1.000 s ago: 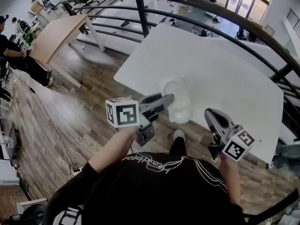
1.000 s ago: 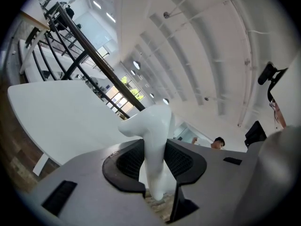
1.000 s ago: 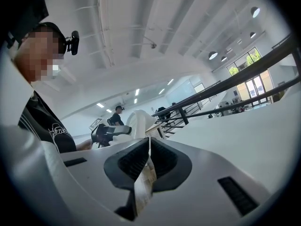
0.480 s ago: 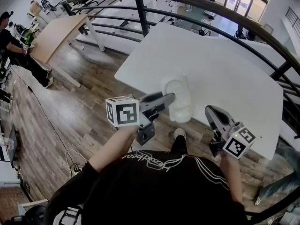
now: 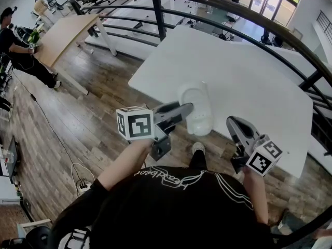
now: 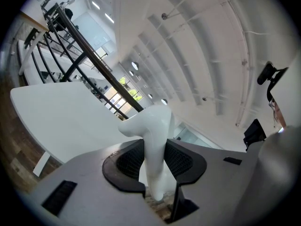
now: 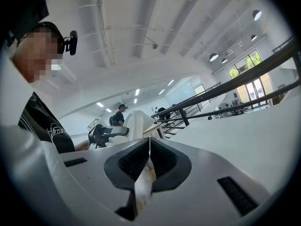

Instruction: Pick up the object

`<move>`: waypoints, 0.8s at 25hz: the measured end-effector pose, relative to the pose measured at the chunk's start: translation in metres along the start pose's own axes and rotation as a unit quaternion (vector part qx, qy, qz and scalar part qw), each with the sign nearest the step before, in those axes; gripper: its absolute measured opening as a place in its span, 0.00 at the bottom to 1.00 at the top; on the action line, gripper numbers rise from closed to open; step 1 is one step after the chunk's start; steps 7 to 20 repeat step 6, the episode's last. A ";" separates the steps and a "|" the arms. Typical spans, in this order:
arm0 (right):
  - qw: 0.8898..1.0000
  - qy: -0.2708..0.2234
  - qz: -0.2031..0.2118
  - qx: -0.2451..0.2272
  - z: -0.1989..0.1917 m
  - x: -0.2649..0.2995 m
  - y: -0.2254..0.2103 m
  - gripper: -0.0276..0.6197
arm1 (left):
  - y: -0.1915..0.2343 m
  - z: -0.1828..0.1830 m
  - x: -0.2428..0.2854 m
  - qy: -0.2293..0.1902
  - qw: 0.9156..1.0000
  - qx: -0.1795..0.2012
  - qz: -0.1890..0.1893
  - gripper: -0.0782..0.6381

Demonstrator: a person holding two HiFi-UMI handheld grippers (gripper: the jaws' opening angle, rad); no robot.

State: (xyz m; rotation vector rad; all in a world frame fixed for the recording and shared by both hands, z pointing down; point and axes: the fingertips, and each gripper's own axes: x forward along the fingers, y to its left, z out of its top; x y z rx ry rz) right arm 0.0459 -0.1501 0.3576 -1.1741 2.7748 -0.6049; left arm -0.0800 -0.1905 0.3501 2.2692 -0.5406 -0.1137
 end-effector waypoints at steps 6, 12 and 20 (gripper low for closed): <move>1.000 0.001 -0.001 0.001 -0.001 0.000 0.001 0.07 | 0.001 0.000 0.000 0.000 1.000 -0.003 -0.001 0.30; 1.000 0.001 -0.001 0.001 -0.001 0.000 0.001 0.07 | 0.001 0.000 0.000 0.000 1.000 -0.003 -0.001 0.30; 1.000 0.001 -0.001 0.001 -0.001 0.000 0.001 0.07 | 0.001 0.000 0.000 0.000 1.000 -0.003 -0.001 0.30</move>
